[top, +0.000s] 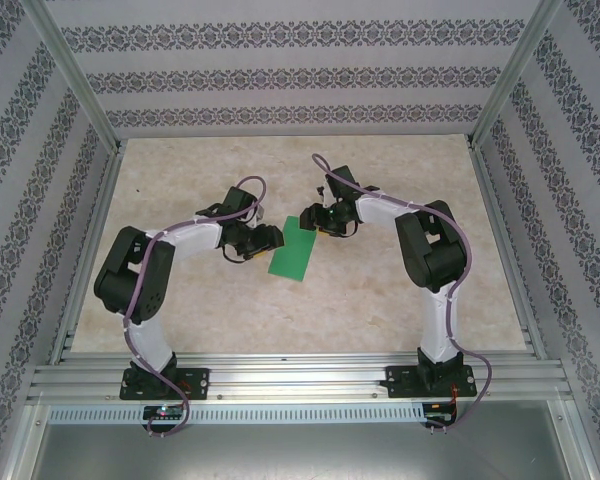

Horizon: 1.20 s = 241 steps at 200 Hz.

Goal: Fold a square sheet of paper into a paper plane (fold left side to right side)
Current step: Third fold the triangle at the center of the table.

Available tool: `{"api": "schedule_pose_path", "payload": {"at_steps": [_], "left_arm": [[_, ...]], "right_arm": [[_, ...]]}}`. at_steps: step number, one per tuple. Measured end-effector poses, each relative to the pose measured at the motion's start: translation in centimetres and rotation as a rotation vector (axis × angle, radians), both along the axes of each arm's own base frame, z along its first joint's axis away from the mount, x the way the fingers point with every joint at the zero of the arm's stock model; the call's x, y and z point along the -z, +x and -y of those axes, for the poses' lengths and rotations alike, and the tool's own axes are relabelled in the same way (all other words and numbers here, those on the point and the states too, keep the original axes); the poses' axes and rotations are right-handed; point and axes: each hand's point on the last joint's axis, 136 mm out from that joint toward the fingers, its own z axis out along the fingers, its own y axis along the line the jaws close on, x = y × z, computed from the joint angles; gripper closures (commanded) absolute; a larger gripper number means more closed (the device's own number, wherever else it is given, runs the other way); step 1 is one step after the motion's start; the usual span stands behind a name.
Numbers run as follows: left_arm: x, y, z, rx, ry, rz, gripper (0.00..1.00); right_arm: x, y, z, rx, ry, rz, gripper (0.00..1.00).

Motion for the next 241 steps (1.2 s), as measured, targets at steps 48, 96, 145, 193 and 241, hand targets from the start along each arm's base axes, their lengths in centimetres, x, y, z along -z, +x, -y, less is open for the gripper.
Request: {"api": "schedule_pose_path", "payload": {"at_steps": [48,96,145,193,241], "left_arm": [[0.4,1.1,0.8,0.012,-0.013,-0.004,0.42],[1.3,1.3,1.2,0.036,-0.022,-0.022,0.42],[1.3,1.2,1.4,0.073,-0.012,-0.001,0.43],[1.3,0.6,2.1,0.119,-0.006,0.013,0.45],[1.3,-0.7,3.4,0.16,-0.013,-0.004,0.45]], "right_arm": [[0.1,0.0,0.0,-0.002,-0.003,0.0,0.45],[0.1,0.0,0.0,-0.002,-0.002,0.0,0.45],[0.1,0.0,0.0,-0.002,-0.002,0.001,0.45],[0.0,0.0,0.0,-0.002,-0.002,0.001,0.44],[0.1,0.0,0.0,-0.002,-0.002,0.001,0.44]]}}
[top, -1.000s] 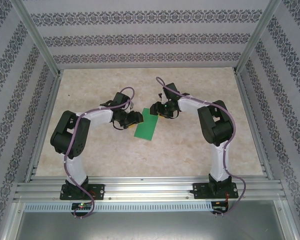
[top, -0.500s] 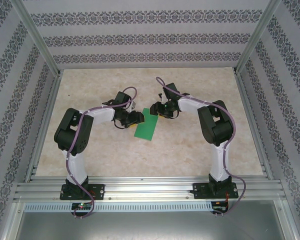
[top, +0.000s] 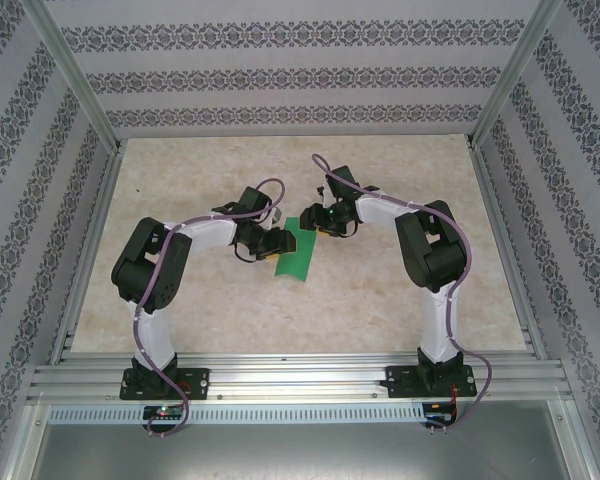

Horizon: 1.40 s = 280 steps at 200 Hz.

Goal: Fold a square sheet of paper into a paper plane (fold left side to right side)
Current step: Third fold the triangle at the center of the table.

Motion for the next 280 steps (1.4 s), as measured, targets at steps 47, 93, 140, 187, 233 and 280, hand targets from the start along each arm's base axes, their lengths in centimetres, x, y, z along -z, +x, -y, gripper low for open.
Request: {"api": "schedule_pose_path", "payload": {"at_steps": [47,93,140,187,233,280], "left_arm": [[-0.4,-0.1,0.1,-0.001,-0.007,0.0,0.45],[-1.4,-0.4,0.3,-0.013,-0.041,-0.004,0.45],[-2.0,-0.7,0.3,-0.034,-0.058,-0.008,0.45],[-2.5,-0.4,0.2,-0.048,-0.058,0.004,0.55],[-1.6,0.5,0.2,-0.06,-0.031,0.003,0.66],[-0.2,0.9,-0.1,-0.074,0.009,-0.01,0.86]], "right_arm": [[0.0,0.0,0.0,-0.003,0.001,0.001,0.44],[-0.1,0.0,-0.1,-0.005,0.005,0.0,0.44],[-0.1,0.0,-0.1,-0.006,0.005,0.0,0.44],[0.0,0.0,-0.1,-0.006,0.007,0.001,0.44],[-0.1,-0.1,-0.1,-0.017,0.014,0.014,0.42],[-0.5,-0.3,0.0,-0.033,0.028,0.068,0.37]]}}
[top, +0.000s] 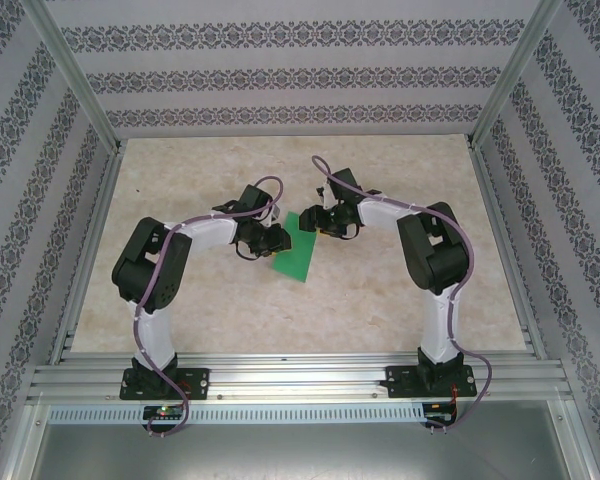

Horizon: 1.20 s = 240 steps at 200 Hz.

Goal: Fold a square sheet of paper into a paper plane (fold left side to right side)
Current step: Third fold the triangle at the center of the table.

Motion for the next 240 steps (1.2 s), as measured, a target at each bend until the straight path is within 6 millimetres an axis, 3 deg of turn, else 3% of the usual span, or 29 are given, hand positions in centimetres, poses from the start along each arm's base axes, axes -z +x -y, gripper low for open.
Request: {"api": "schedule_pose_path", "payload": {"at_steps": [33,76,98,127,149,176,240], "left_arm": [[0.1,0.1,-0.1,-0.012,0.006,-0.003,0.9],[0.1,0.1,-0.1,-0.041,0.0,-0.024,0.91],[0.1,0.0,-0.1,-0.059,-0.007,-0.04,0.91],[0.1,0.0,-0.1,-0.079,-0.012,-0.054,0.91],[0.1,0.0,0.0,-0.088,-0.02,-0.065,0.92],[0.0,-0.1,0.1,-0.094,-0.03,-0.077,0.92],[-0.1,-0.2,0.3,-0.1,-0.04,-0.087,0.92]], "right_arm": [[-1.1,-1.5,1.7,0.007,-0.013,0.051,0.35],[-5.3,-5.2,3.2,-0.006,0.008,0.224,0.37],[-5.8,-9.0,1.5,-0.087,0.023,0.315,0.38],[-4.5,-14.3,-1.7,-0.255,-0.019,0.411,0.35],[-4.4,-16.6,-4.0,-0.369,-0.064,0.502,0.35],[-4.6,-17.2,-5.6,-0.445,-0.138,0.601,0.34],[-2.8,-15.2,-7.4,-0.528,-0.333,0.715,0.34]]}}
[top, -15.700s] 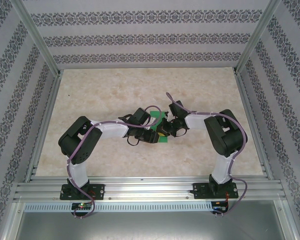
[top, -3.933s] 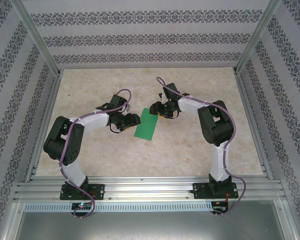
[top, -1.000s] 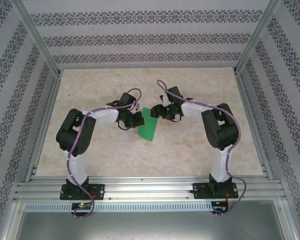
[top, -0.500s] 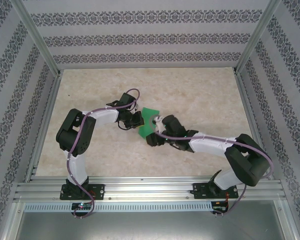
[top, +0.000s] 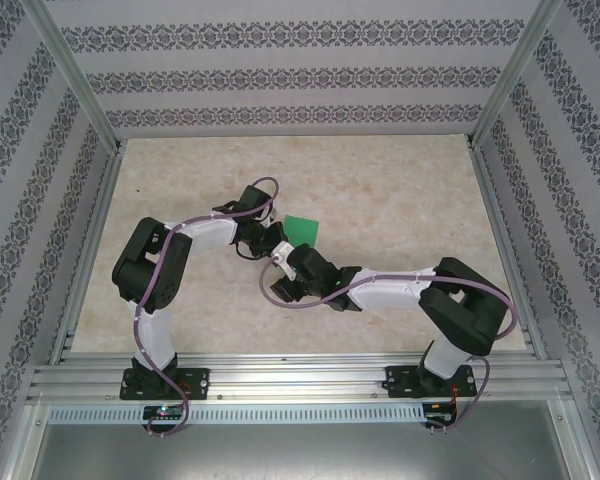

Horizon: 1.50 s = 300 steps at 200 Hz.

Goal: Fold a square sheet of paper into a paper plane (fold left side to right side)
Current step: Third fold the triangle at the center of the table.

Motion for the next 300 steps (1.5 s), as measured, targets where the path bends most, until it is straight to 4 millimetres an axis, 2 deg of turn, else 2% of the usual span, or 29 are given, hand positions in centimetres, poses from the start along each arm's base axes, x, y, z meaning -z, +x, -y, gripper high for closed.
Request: {"api": "schedule_pose_path", "payload": {"at_steps": [46,87,130,160,201,226,240,274,300], "left_arm": [[0.0,0.0,0.0,0.0,-0.001,0.0,0.92],[0.0,0.0,0.0,0.0,-0.001,0.0,0.92],[0.0,0.0,0.0,0.0,-0.001,0.0,0.91],[0.0,0.0,0.0,0.0,-0.001,0.0,0.91],[0.0,0.0,0.0,-0.001,0.0,0.0,0.87],[0.0,0.0,0.0,-0.001,0.0,-0.001,0.85],[0.0,0.0,0.0,0.0,0.001,-0.001,0.8],[0.1,-0.3,-0.3,0.011,0.018,-0.003,0.57],[-0.9,-0.3,-1.4,0.01,0.038,0.01,0.44]], "right_arm": [[1.4,1.3,-0.3,0.005,-0.082,0.044,0.42],[0.7,2.1,-0.6,0.006,-0.09,0.08,0.53],[0.6,2.0,-0.8,0.003,-0.093,0.087,0.71],[0.6,2.0,-0.8,0.0,-0.097,0.089,0.8],[0.8,1.9,-0.7,-0.005,-0.106,0.087,1.0],[0.9,1.9,-0.6,-0.007,-0.111,0.085,1.0],[0.9,1.8,-0.6,-0.008,-0.113,0.083,1.0],[0.9,1.8,-0.6,-0.01,-0.112,0.081,1.0],[1.1,1.5,-0.5,-0.015,-0.102,0.067,1.0]]}}
